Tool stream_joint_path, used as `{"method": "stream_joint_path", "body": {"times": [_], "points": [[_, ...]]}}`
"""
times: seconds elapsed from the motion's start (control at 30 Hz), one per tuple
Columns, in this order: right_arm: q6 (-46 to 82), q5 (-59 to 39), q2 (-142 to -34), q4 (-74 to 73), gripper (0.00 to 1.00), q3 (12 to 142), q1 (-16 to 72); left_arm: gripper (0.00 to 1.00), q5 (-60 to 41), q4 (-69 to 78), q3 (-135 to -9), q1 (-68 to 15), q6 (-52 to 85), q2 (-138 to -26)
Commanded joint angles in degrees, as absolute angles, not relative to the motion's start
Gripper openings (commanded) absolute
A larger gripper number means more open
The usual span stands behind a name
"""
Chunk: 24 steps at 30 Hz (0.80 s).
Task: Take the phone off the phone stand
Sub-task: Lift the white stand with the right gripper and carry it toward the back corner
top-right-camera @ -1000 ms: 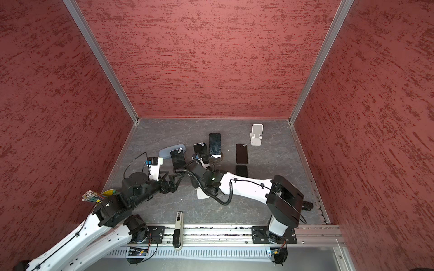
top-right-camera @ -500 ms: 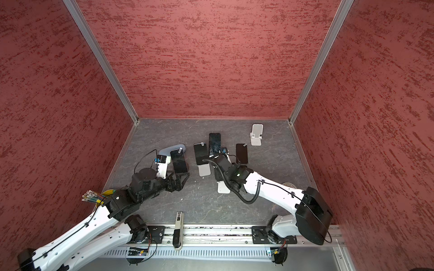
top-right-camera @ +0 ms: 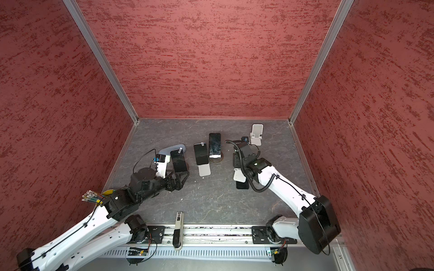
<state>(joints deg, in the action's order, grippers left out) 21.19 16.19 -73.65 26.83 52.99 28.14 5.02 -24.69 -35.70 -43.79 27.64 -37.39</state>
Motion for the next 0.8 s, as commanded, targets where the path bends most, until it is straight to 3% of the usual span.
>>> {"method": "stream_joint_path", "body": {"times": [0.0, 0.47, 0.77], "points": [[18.2, 13.2, -73.9, 24.5, 0.57, 56.1, 24.3, 0.99, 6.2, -25.4, -37.3, -44.1, 27.7, -36.7], [7.4, 5.8, -80.1, 18.9, 0.58, 59.1, 8.9, 0.99, 8.0, -25.7, -37.7, -44.1, 26.4, -36.1], [-0.9, -4.9, -85.5, 12.0, 0.59, 58.6, 2.4, 0.99, 8.3, -25.2, -39.4, -44.1, 22.9, -37.3]]}}
